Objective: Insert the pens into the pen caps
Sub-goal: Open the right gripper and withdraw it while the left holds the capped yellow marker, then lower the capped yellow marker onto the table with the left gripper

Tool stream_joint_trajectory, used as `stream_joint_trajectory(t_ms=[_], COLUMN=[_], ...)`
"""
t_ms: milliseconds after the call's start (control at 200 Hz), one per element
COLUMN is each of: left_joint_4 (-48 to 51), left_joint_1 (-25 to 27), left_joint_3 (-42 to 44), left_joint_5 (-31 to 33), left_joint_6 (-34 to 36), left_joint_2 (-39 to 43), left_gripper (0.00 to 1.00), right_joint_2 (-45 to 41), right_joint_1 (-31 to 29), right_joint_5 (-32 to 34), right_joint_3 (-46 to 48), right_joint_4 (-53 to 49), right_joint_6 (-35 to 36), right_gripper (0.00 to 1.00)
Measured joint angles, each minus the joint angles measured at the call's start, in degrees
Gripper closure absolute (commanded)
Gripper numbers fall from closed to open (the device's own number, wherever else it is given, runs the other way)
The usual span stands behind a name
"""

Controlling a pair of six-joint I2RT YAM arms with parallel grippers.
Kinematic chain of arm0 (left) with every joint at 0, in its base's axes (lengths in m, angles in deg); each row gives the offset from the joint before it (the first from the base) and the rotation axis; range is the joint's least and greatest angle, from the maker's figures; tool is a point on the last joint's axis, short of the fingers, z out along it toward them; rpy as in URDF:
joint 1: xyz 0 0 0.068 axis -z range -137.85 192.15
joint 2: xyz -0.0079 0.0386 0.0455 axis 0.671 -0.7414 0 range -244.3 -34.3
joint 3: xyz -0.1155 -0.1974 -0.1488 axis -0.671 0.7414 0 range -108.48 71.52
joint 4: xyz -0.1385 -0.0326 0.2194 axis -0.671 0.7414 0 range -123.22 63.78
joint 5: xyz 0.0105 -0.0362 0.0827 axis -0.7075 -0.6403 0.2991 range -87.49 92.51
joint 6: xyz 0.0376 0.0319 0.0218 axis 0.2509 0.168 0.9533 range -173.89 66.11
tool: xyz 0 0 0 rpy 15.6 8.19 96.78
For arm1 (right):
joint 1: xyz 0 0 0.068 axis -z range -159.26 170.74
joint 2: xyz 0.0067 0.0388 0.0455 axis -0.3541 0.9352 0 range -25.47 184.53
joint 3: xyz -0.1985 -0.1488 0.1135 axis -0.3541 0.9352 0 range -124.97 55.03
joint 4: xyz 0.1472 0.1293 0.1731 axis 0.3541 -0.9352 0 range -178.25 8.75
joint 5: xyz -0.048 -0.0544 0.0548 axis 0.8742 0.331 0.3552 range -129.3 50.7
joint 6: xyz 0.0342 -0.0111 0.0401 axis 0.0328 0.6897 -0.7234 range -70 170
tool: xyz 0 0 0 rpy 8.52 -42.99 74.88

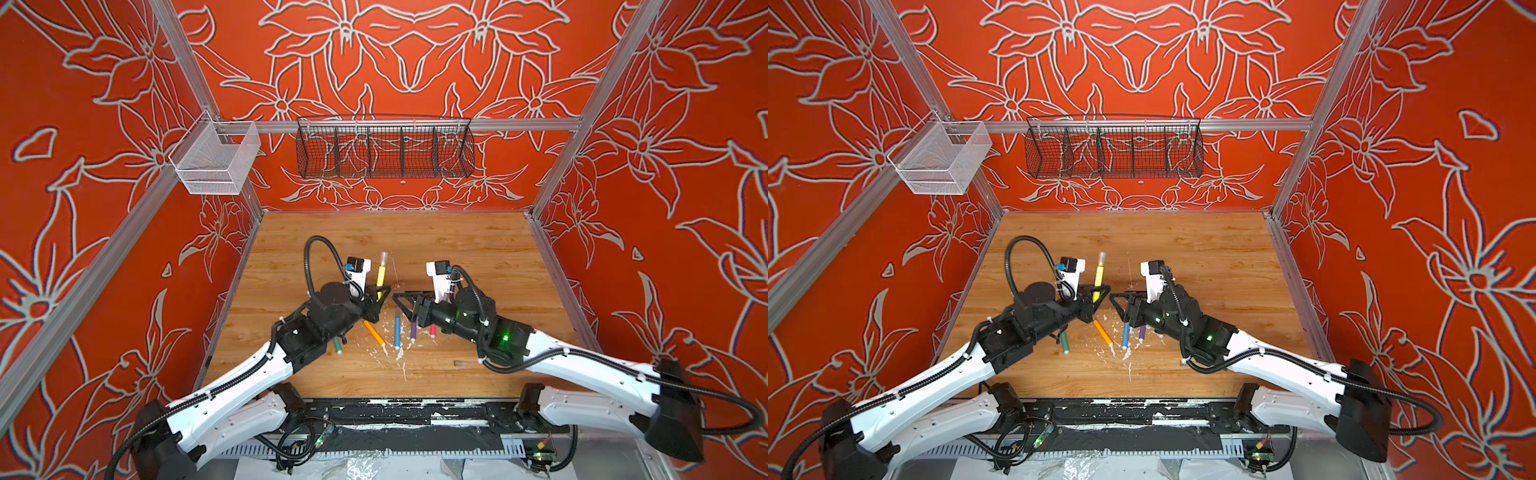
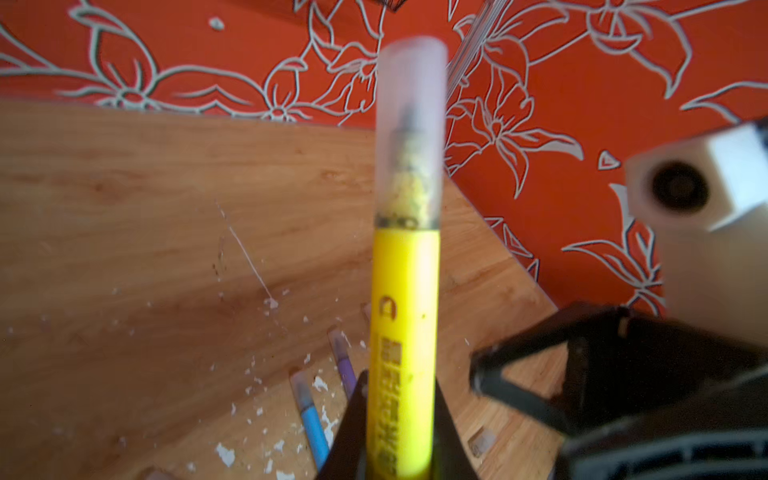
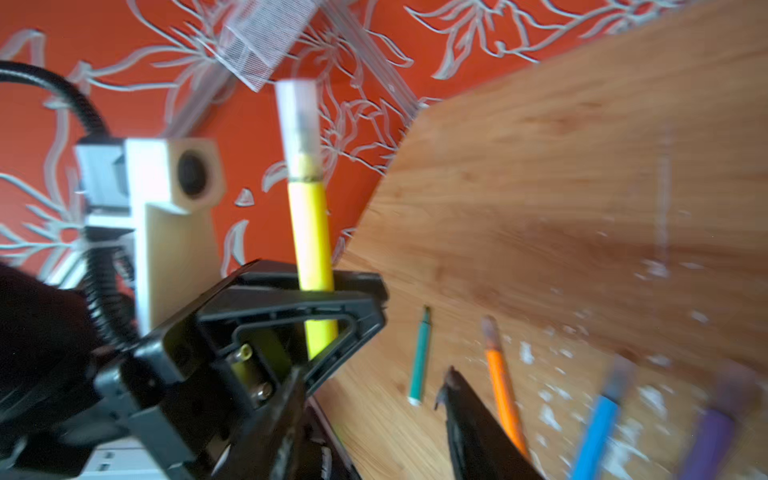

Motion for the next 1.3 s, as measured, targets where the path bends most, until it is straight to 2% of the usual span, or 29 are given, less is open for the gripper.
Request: stream_joint_trajectory(t_ms=[185, 330, 576, 886, 1041, 1131, 1301], left_joint_4=[3.7, 8.0, 8.8, 9.5, 10.3, 10.6, 12.3], left_joint_1=[4.8, 6.6, 7.8, 8.1, 8.2, 8.2, 8.5], left_joint_3=[1.6, -1.7, -4.8, -8.1, -8.8, -9.4, -10.8], left_joint_5=[12.2, 16.7, 18.7, 18.3, 18.1, 17.7, 17.5], left_joint_6=[-10.0, -18.2, -25.6, -29.9, -31.3, -31.5, -31.6], left_joint_2=[-11.3, -19.8, -29.9, -38.3, -39.7, -40.3, -40.4], left_gripper=[1.0, 1.0, 1.0, 1.0, 0.82, 0.77, 0.61], right_joint_2=[-7.8, -12.0, -13.8, -13.1, -12.9, -12.9, -13.1], right_joint_1=[0.5, 0.9, 1.9, 2.1, 2.4, 2.4, 2.5], right_joint_5=[7.5, 11.0, 12.2, 12.1, 12.0, 11.7, 11.1], right_joint_3=[-2.1, -1.1, 1.0, 1.0, 1.0, 1.0, 1.0], right_joint_4=[-15.9, -22.2, -28.3, -30.1, -30.1, -30.1, -30.1], right_joint_6=[1.9, 2.0, 1.9, 1.9, 1.9, 1.9, 2.0], right_gripper=[0.37, 0.35, 0.35, 0.34, 0.34, 0.34, 0.33])
